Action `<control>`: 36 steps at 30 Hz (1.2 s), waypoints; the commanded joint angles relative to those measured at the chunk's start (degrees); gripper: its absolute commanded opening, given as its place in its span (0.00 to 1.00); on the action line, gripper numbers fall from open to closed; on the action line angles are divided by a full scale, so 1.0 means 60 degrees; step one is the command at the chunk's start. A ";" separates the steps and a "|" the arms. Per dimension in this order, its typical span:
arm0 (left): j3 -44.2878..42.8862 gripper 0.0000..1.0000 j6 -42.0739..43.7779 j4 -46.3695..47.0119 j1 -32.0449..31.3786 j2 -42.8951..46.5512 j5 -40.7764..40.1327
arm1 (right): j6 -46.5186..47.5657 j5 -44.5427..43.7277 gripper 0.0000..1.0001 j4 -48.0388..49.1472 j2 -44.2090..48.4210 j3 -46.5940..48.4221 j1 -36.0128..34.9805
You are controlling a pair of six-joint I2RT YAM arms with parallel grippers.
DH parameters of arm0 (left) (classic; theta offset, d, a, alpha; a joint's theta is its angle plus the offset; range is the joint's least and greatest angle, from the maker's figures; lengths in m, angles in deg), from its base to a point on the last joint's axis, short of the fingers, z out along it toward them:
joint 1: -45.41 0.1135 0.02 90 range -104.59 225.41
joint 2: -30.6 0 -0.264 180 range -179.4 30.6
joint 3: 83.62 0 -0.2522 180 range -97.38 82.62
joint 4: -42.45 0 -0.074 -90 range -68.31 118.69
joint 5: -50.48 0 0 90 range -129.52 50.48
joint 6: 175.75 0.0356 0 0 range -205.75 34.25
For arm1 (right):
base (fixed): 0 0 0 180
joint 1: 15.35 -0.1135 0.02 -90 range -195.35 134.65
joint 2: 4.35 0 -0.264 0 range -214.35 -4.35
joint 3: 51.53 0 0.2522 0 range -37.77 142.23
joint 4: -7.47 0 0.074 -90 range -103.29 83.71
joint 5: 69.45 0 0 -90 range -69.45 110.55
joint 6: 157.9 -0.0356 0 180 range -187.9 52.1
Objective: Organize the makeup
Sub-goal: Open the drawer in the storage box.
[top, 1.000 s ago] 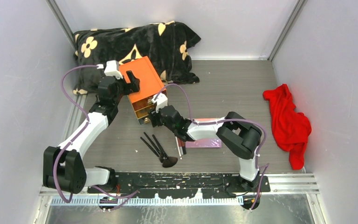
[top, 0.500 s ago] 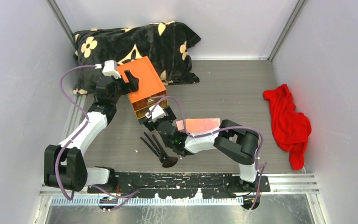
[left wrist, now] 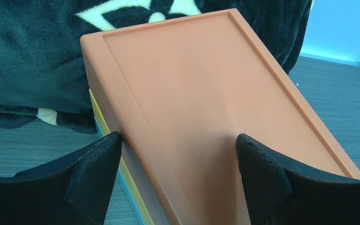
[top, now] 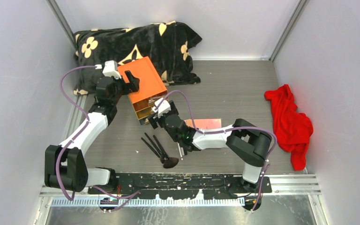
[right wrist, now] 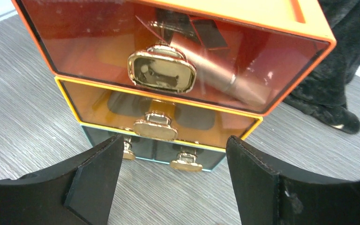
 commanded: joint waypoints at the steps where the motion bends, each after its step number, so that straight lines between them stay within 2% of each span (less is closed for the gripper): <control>1: 0.0540 0.89 0.0541 -0.1664 0.0155 -0.0588 -0.0335 | -0.0865 0.1105 0.84 0.0077 -0.0169 0.0662 0.0359; 7: 0.0555 0.89 0.0559 -0.1609 0.0198 -0.0642 -0.0327 | -0.1247 0.1692 0.82 -0.0028 -0.0598 0.1118 0.0791; 23: 0.0588 0.89 0.0505 -0.1532 0.0298 -0.0830 -0.0201 | -0.1331 0.1638 0.71 -0.0121 -0.0943 0.1478 0.0881; 28: 0.0548 0.89 0.0505 -0.1532 0.0294 -0.0899 -0.0185 | -0.1361 0.1734 0.58 -0.0308 -0.0962 0.1711 0.0898; 36: 0.0491 0.89 0.0505 -0.1568 0.0311 -0.0922 -0.0135 | -0.1840 0.1978 0.59 -0.0295 -0.1057 0.1997 0.0896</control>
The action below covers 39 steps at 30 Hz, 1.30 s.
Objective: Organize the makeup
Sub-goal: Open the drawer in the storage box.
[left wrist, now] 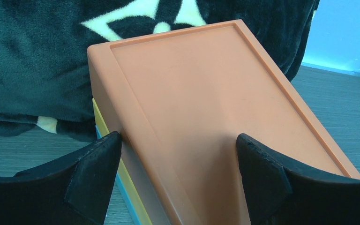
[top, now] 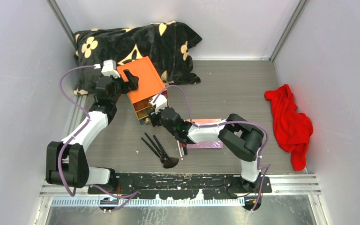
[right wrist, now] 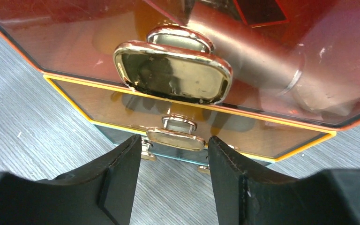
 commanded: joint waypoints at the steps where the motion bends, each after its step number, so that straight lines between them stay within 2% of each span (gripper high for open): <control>1: 0.0432 0.89 0.0610 -0.2150 0.0101 -0.0551 -0.0310 | -0.0271 0.0117 0.60 0.1005 -0.0013 0.0863 0.0151; 5: 0.0446 0.89 0.0610 -0.2155 0.0102 -0.0557 -0.0303 | -0.0376 0.0079 0.56 0.1008 -0.0035 0.0938 0.0154; 11: 0.0468 0.89 0.0610 -0.2140 0.0116 -0.0586 -0.0297 | -0.0416 -0.0028 0.33 0.0843 -0.0022 0.0865 0.0149; 13: 0.0470 0.89 0.0604 -0.2131 0.0127 -0.0589 -0.0304 | -0.0438 -0.0041 0.28 0.0857 0.0078 0.0734 0.0156; 39: 0.0475 0.89 0.0623 -0.2039 0.0247 -0.0805 -0.0381 | -0.1034 0.0086 0.25 0.0581 0.1521 -0.1342 -0.0178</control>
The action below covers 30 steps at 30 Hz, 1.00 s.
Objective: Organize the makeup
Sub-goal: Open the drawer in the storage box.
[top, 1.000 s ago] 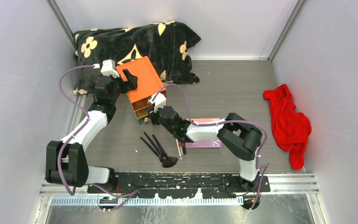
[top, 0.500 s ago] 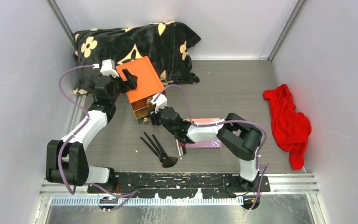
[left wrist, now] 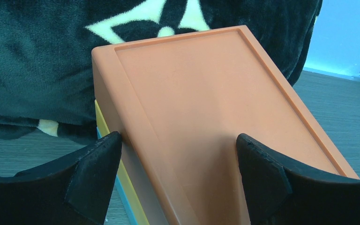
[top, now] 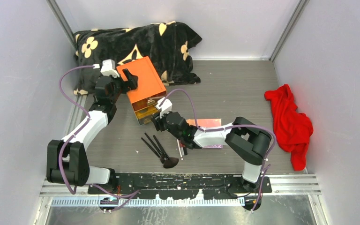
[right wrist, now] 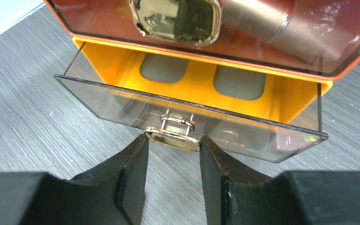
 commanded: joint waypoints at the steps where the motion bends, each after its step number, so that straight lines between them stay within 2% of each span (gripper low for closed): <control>1: 0.0472 0.89 0.0719 -0.2272 0.0124 -0.0648 -0.0415 | -0.0264 -0.0457 0.25 0.0270 0.0792 -0.0335 -0.0089; 30: 0.0616 0.88 0.0807 -0.2241 0.0116 -0.0570 -0.0459 | -0.0228 -0.1460 0.25 0.0120 0.2980 -0.2770 -0.1258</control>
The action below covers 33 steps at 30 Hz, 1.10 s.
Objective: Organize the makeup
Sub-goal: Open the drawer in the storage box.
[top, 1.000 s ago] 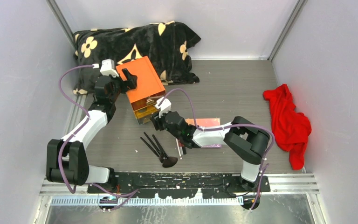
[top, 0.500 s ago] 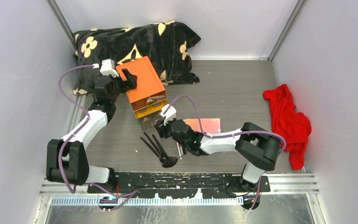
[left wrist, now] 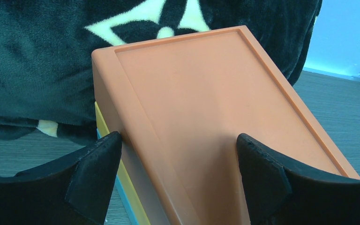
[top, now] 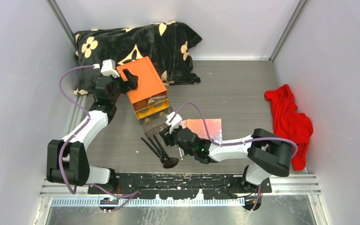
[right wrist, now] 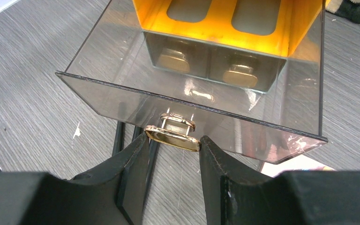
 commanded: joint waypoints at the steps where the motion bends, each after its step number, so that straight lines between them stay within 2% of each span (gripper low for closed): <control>1: 0.0627 0.88 0.0804 -0.2285 0.0120 -0.0563 -0.0455 | -0.0020 -0.0846 0.25 0.0203 0.0572 -0.0221 -0.0155; 15: 0.0611 0.88 0.0847 -0.2329 0.0120 -0.0546 -0.0432 | -0.0042 -0.1259 0.27 -0.0259 0.1351 -0.0890 -0.0406; 22: 0.0614 0.88 0.0847 -0.2340 0.0121 -0.0561 -0.0425 | 0.0218 -0.1639 0.58 -0.0609 0.1003 -0.0535 -0.0546; 26: 0.0604 0.88 0.0862 -0.2329 0.0121 -0.0602 -0.0414 | 0.0331 -0.1853 0.65 -0.0880 0.1018 -0.0256 -0.0561; 30: 0.0586 0.88 0.0859 -0.2301 0.0119 -0.0678 -0.0409 | 0.0509 -0.2092 0.78 -0.1216 0.1433 -0.0123 -0.0572; 33: 0.0564 0.88 0.0860 -0.2287 0.0120 -0.0754 -0.0395 | 0.0603 -0.2224 0.80 -0.1638 0.1792 -0.0027 -0.0588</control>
